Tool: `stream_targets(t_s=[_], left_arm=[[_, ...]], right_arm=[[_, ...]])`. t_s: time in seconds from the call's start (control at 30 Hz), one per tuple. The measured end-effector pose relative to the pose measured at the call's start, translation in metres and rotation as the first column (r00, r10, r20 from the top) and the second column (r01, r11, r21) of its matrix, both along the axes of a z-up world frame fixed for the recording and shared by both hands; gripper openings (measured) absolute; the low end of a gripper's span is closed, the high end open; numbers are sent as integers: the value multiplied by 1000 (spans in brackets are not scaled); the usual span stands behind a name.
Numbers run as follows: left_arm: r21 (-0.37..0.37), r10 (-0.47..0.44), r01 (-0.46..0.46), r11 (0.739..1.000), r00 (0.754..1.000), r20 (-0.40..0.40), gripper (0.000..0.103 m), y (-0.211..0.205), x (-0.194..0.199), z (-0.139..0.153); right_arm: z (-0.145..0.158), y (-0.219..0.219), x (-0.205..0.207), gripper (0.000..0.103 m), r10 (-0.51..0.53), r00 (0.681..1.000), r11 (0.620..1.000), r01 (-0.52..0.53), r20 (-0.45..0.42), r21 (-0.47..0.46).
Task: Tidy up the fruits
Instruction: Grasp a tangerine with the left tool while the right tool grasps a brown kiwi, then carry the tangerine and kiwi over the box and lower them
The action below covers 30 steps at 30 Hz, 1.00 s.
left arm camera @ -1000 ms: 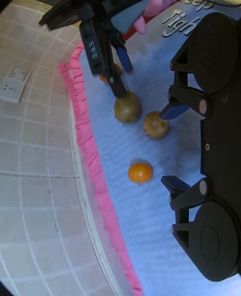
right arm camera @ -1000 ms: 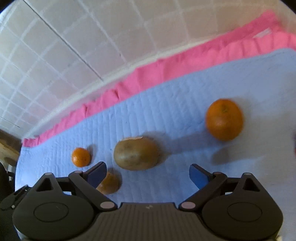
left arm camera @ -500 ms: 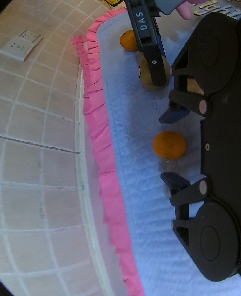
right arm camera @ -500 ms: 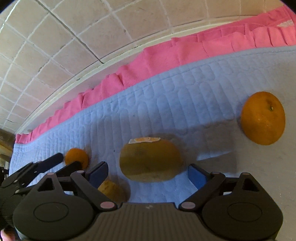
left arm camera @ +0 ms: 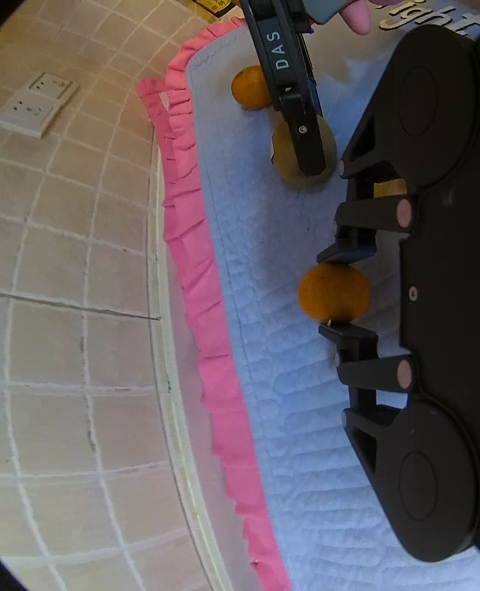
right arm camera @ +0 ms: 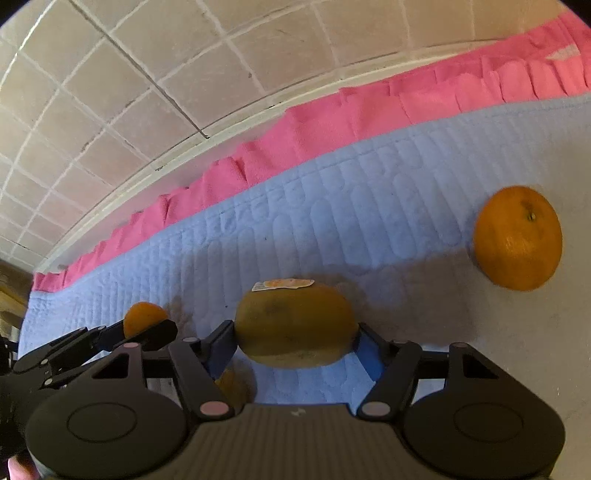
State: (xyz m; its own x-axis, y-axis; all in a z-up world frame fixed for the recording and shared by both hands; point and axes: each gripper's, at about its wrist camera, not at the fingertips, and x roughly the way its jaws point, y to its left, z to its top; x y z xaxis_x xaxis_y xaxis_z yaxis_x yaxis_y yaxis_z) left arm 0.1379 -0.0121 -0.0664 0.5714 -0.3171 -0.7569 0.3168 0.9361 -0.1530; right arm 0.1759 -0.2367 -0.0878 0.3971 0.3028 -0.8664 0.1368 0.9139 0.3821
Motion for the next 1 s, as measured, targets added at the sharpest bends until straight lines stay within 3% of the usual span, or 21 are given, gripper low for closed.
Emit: stream_targets(t_s=[0.33,0.63,0.83,1.0], left_arm=[[-29,-45,49,998,992,117,40,-7,-31,47],[3,-175,179,984,961,212,40,-61,-60,87],[1,-289,300,954,921,261,40,-121,-64,110],[-105,-392,432,896,879,272,40,-176,-60,127]], right_arm=[[39,-31,-43,70,-71,995,997,69,76,19],[84,-85,-113,70,-215,958,976,205,191,71],[121,-146,-178,70,-356,891,934,350,280,74],[142,-207,-239,70,-493,805,860,509,329,41]])
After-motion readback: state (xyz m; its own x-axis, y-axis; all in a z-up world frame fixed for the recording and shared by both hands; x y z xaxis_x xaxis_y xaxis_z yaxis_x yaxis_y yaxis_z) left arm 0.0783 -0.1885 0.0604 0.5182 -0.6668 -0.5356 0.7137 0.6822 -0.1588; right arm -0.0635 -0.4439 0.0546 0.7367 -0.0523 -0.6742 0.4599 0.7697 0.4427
